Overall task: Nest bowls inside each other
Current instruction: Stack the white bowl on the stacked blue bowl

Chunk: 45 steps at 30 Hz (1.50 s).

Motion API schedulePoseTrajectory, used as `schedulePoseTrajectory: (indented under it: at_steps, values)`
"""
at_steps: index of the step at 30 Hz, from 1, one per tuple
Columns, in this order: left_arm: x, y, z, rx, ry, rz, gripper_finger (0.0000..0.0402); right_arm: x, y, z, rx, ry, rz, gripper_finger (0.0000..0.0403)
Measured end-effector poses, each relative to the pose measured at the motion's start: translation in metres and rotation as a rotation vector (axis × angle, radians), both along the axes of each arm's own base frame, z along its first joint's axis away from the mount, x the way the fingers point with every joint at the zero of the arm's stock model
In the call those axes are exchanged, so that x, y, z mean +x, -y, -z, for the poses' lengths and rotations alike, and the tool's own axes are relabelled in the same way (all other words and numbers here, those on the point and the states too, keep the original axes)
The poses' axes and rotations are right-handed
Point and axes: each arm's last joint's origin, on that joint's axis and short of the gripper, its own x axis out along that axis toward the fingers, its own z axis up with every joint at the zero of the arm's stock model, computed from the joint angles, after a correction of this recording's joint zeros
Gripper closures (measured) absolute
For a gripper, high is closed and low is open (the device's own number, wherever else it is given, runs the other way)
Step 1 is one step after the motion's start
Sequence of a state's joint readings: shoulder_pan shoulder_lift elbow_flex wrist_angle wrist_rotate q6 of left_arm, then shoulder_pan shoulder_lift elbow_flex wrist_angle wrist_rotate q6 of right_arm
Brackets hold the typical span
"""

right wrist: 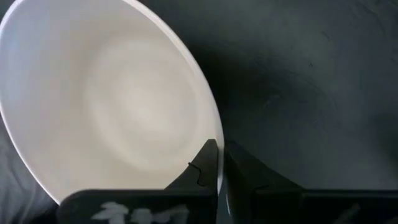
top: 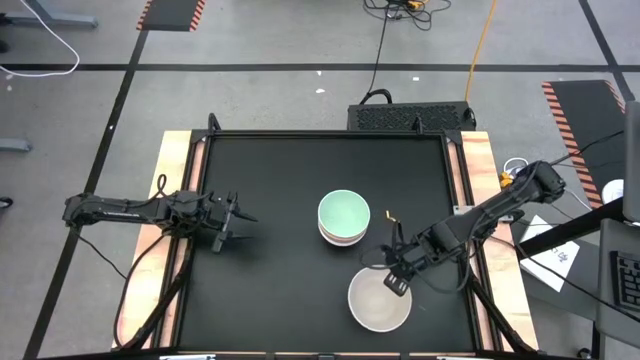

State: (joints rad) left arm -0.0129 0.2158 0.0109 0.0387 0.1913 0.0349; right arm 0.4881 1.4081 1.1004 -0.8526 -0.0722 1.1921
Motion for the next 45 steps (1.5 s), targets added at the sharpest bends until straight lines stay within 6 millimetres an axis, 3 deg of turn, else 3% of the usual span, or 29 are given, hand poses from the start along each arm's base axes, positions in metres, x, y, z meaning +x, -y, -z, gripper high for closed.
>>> schedulePoseTrajectory:
  at_steps: [12,37,45]
  values:
    - [0.0,0.0,0.0,-0.021,-0.004,-0.003,0.0176,0.014,-0.013,0.026,-0.02,-0.058,-0.021,0.0399]
    - [0.0,0.0,0.0,-0.03,-0.004,0.005,0.0176,0.014,-0.016,0.028,-0.018,-0.045,-0.027,0.0395]
    - [0.0,0.0,0.0,-0.029,-0.004,0.005,0.0176,0.007,-0.013,0.056,0.048,-0.043,-0.012,0.0395]
